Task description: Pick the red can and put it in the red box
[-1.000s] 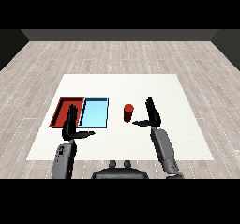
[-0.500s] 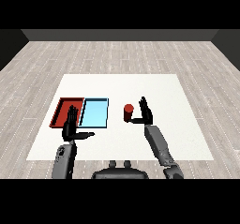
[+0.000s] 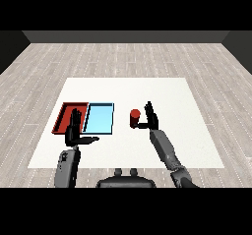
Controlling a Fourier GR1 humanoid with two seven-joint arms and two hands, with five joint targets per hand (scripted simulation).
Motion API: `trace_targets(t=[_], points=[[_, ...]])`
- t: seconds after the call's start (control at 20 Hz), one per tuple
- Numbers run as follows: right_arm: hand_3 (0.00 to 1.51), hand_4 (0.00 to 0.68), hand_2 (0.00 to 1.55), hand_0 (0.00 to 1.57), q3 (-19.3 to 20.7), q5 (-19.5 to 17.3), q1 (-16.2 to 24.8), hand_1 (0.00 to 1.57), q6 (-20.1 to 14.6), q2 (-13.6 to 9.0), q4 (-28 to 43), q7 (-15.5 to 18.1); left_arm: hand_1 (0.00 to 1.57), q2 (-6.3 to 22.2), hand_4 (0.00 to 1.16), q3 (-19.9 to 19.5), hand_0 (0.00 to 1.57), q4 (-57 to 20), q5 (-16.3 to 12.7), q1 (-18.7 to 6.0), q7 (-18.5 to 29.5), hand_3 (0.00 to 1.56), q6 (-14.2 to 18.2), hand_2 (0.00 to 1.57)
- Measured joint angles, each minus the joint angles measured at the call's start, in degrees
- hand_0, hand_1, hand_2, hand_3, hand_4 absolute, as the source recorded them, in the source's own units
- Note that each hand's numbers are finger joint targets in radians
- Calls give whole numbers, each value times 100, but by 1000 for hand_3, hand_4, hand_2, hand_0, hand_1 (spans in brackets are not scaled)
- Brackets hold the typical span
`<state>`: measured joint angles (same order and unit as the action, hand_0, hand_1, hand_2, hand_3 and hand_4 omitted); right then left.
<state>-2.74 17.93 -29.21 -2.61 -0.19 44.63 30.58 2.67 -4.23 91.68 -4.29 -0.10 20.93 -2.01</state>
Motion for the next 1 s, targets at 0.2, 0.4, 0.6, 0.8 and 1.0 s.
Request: trace_targets(t=[0.2,0.4,0.6,0.8,1.0], points=[[0,0,0,0,-224,274,-144,0,-117,12,-294,171,0,-28,0,0,0,-46,10,-69,-9,0,56,0],[0,0,0,0,-350,474,-314,0,-106,9,-712,450,0,22,0,-25,0,-42,-74,62,112,0,-92,0],[0,0,0,0,-550,742,-446,0,-223,15,-863,501,0,6,0,-21,0,-7,-59,86,86,0,-51,0],[0,0,0,0,-479,741,-513,0,-39,17,-1111,602,0,12,0,-30,0,85,-119,123,25,0,-84,0],[0,0,0,0,-549,894,-746,0,-8,18,-1401,731,0,-28,0,21,0,157,-43,116,-32,0,14,0]])
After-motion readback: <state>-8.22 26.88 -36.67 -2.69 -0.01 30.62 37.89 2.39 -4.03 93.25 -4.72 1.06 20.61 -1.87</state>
